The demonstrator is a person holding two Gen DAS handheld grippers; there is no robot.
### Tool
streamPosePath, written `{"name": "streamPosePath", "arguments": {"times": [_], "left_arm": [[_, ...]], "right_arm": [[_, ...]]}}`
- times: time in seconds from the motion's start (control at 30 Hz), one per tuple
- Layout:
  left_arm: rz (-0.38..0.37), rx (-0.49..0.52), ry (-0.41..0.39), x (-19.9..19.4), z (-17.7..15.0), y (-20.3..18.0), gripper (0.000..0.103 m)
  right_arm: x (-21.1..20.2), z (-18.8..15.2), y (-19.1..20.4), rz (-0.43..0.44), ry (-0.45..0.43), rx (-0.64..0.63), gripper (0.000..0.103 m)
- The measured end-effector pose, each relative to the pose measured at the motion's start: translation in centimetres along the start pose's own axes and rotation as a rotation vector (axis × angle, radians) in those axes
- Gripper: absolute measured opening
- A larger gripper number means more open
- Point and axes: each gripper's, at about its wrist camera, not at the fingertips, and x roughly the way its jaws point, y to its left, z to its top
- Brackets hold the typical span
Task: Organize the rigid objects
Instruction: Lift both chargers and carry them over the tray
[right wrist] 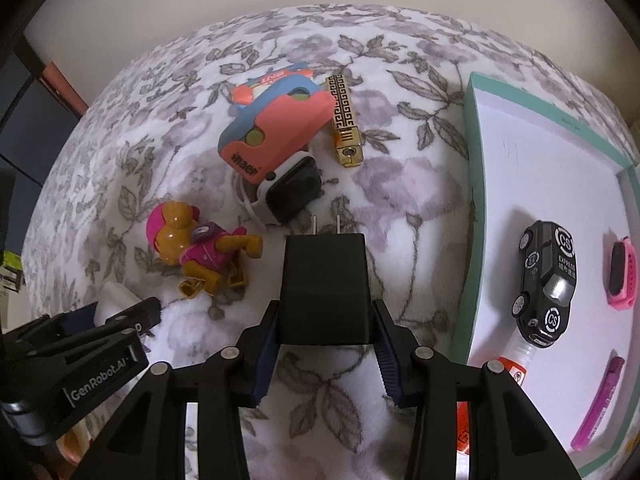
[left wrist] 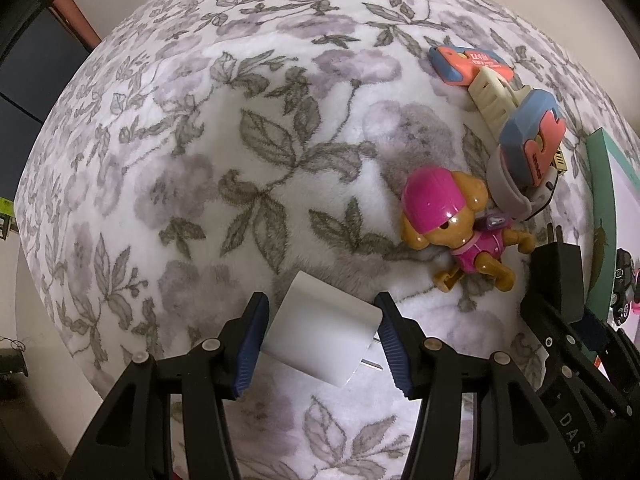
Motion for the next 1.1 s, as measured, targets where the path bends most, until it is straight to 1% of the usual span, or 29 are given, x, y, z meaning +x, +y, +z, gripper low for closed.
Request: {"name": "streamPosePath", "arguments": {"times": [0.17,0.33,0.47,0.83,1.1], "left_arm": [[-0.028,-0.01,-0.011,-0.5,0.0,-0.1,0.056],[-0.032,-0.007,-0.033,-1.3,0.0,-0.3,0.056],[-0.041,-0.009,-0.047,-2.0,0.1,-0.2,0.056],[-0.065,-0.008,-0.109,-5.4,0.1,0.1,0.056],[-0.081,0.013,-0.139,-7.2,-0.1,-1.3,0.056]], "right_arm": [[-0.4,-0.1,-0.4,0.02,0.01,0.008,0.045],[-1.0,-0.4,-0.9,0.038,0.008,0.021,0.045],[-2.1,-0.1,-1.4,0.058,-0.013,0.029,0.045],[-5.0,0.2,-3.1,0.114,-0.066,0.068,0.044],[-7.0,0.9,-5.0,0.14,-0.118,0.126,0.044]]}}
